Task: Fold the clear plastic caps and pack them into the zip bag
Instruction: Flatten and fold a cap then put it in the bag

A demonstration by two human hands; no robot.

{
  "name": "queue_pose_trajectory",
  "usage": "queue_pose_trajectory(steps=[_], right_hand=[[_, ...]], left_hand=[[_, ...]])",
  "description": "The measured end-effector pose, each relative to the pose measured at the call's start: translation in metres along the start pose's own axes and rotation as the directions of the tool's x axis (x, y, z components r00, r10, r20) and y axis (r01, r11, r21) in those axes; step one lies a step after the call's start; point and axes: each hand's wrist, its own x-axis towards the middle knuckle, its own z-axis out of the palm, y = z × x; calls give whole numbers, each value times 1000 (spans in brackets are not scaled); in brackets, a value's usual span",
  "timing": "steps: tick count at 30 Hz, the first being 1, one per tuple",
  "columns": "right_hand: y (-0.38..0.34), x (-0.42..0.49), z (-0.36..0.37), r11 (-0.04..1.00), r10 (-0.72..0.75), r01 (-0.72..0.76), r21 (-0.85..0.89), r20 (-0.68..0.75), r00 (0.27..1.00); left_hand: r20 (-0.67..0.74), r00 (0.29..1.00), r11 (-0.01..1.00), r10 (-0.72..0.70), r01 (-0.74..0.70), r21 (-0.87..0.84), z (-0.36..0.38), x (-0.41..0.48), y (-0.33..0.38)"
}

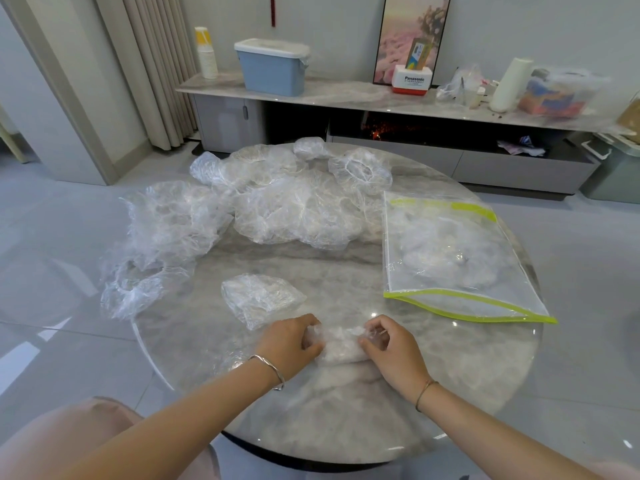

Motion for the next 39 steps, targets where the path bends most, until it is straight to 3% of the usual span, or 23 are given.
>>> queue_pose_trajectory(steps=[2,4,6,8,11,14,16,18,20,23,25,29,34,36,38,39], right_hand=[[-2,1,-1,996,0,-1,-87,-6,1000],[-4,4,-3,989,38,-38,-140,1,999],[-7,9,-4,986,140,-139,-88,10,990],[-12,16,-7,959,272,-274,70,37,961],[-23,18,-18,801,421,-460,385,185,888],[-31,17,-33,673,426,-516,530,292,856],[-31,19,-44,649,421,-484,587,253,871],[-31,20,-52,647,413,-439,624,198,889],[-30,19,-60,623,359,-443,644,267,894],[-26,9,-68,539,264,-511,669,442,857],[-21,6,-72,504,267,-530,682,461,847],[-7,8,-86,489,346,-486,724,351,870],[10,9,-106,515,452,-403,756,160,877],[14,13,-117,695,426,-263,669,-89,900],[17,16,-132,939,179,-38,343,-388,904],[18,18,-140,990,-13,77,117,-474,880]], left_hand=[[-106,989,990,102,-91,111,1,-1,1],[-202,921,922,332,-272,275,7,-2,2],[-163,822,805,546,-460,375,17,-1,2],[-80,794,750,603,-529,397,24,1,4],[-46,850,804,525,-477,354,26,8,12],[-124,921,929,369,-362,74,16,18,27],[-123,967,955,223,-242,-169,6,24,41],[-98,991,893,96,-129,-430,0,28,56],[-23,1000,784,-3,-12,-620,-2,33,67],[104,993,649,-61,119,-752,4,37,84],[147,984,634,-97,175,-753,7,40,92],[125,991,760,-55,123,-638,12,48,106],[41,999,763,6,22,-646,14,67,122],[-56,994,845,94,-109,-524,19,83,121],[-99,952,911,288,-305,-278,27,102,118],[-73,925,912,373,-380,-154,32,112,118]])
